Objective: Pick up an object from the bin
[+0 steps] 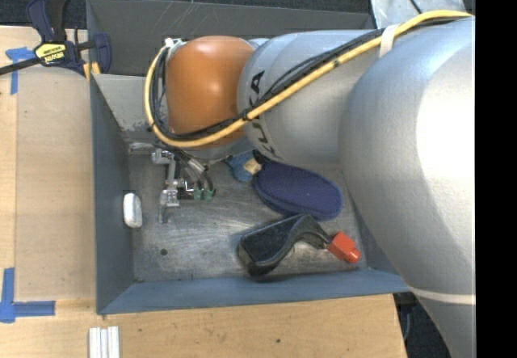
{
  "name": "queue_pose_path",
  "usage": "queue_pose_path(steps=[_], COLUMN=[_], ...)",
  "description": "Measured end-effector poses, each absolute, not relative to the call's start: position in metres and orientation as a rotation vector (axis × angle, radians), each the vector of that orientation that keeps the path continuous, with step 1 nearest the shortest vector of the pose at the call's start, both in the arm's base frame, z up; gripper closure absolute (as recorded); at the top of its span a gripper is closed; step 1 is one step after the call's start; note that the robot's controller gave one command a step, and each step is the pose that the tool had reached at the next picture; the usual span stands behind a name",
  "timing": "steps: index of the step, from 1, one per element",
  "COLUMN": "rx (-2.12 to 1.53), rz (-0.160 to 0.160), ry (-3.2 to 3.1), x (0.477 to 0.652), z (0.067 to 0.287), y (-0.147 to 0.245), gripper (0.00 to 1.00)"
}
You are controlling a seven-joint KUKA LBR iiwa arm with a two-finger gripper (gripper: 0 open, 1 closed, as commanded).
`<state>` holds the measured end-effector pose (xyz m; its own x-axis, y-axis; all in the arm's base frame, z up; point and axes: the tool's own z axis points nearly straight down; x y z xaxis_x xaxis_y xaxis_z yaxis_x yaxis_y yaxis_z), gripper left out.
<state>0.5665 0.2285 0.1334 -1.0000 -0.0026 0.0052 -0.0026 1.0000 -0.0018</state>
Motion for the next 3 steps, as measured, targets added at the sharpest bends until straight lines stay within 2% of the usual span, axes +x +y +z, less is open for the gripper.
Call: queue_pose_path(steps=[1, 2, 3], rx=[0.171, 0.773, 1.020], rz=[-0.013, 0.000, 0.000], ry=[-3.143, -3.052, -2.978], x=[0.599, 0.616, 0.620], z=[0.073, 0.102, 0.112], y=[0.155, 0.139, 0.129], gripper=[0.00, 0.00, 0.00])
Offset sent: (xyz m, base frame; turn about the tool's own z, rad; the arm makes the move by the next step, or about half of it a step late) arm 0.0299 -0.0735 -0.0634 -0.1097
